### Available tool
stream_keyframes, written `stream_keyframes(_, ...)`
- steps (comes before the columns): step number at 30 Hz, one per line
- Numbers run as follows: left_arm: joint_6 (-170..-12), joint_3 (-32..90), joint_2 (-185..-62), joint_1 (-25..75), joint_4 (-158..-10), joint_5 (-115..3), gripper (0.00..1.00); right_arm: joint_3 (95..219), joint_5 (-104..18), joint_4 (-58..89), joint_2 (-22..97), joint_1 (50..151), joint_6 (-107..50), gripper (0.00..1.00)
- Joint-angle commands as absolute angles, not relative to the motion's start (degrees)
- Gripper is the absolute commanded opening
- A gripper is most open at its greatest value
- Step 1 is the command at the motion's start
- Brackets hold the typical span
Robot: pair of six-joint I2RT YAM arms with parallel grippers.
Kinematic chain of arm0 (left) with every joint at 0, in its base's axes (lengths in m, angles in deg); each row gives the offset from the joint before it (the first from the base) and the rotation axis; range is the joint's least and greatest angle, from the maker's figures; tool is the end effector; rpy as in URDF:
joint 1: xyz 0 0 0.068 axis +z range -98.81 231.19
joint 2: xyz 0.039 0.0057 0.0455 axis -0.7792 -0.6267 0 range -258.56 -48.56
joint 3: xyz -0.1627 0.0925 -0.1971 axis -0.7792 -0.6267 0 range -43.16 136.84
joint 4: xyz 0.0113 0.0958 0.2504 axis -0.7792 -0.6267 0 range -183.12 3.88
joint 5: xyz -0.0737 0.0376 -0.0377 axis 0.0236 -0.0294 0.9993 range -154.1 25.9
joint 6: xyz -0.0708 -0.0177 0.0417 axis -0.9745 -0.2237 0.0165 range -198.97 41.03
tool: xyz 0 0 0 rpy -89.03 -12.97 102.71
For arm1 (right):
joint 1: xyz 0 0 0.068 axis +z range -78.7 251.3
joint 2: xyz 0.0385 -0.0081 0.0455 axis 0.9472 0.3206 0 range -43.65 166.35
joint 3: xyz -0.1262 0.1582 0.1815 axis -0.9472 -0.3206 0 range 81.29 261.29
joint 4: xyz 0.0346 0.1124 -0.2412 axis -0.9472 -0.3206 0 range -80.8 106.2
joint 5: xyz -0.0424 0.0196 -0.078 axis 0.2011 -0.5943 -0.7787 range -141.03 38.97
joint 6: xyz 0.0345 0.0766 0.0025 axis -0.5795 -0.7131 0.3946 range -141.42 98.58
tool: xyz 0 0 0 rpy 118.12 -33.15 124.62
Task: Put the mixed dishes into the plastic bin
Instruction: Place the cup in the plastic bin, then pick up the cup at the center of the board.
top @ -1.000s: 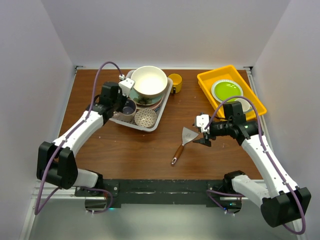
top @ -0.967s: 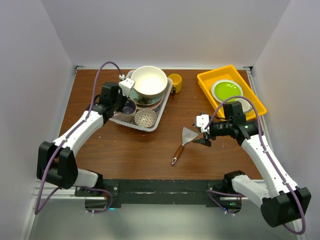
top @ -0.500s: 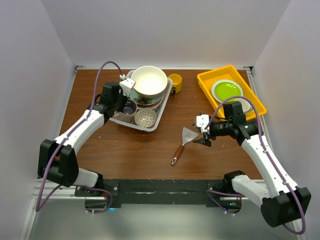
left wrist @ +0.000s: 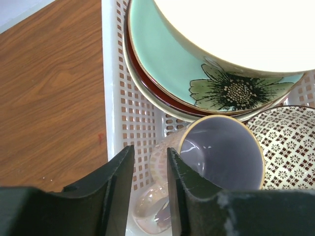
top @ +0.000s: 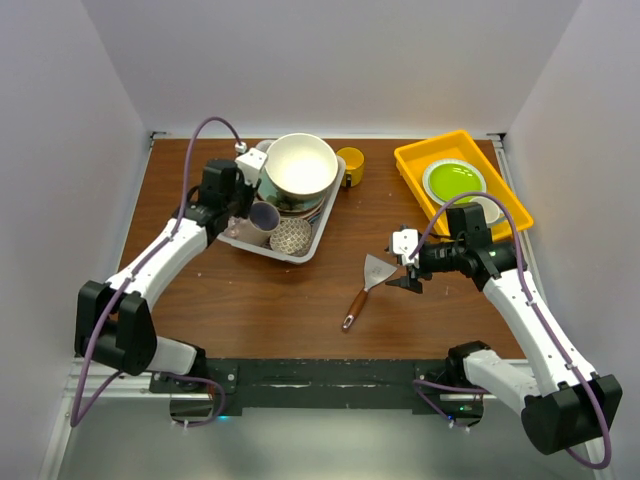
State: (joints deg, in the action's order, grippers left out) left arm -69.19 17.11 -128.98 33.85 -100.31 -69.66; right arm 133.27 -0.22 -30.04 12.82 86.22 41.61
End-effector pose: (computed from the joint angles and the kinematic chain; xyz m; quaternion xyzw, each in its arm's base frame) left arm 0.3414 -0.0990 0.2591 0.1851 0.8640 0.0120 0.4681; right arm 0.1856 0.1085 0.2794 -0.6471 0.5708 0.2452 0.4419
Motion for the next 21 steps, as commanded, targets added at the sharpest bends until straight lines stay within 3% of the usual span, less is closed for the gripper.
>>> stream_keyframes(1, -70.7, 19.2, -125.6, 34.1, -97.3, -71.7, 0.40, 133.1, 2.0, -29.8, 12.2, 85.7, 42.5, 0.76)
stream_keyframes(21, -72.8, 14.8, -117.6, 34.1, -93.9, -73.8, 0.64, 133.1, 2.1, -29.4, 12.6, 85.3, 41.9, 0.76)
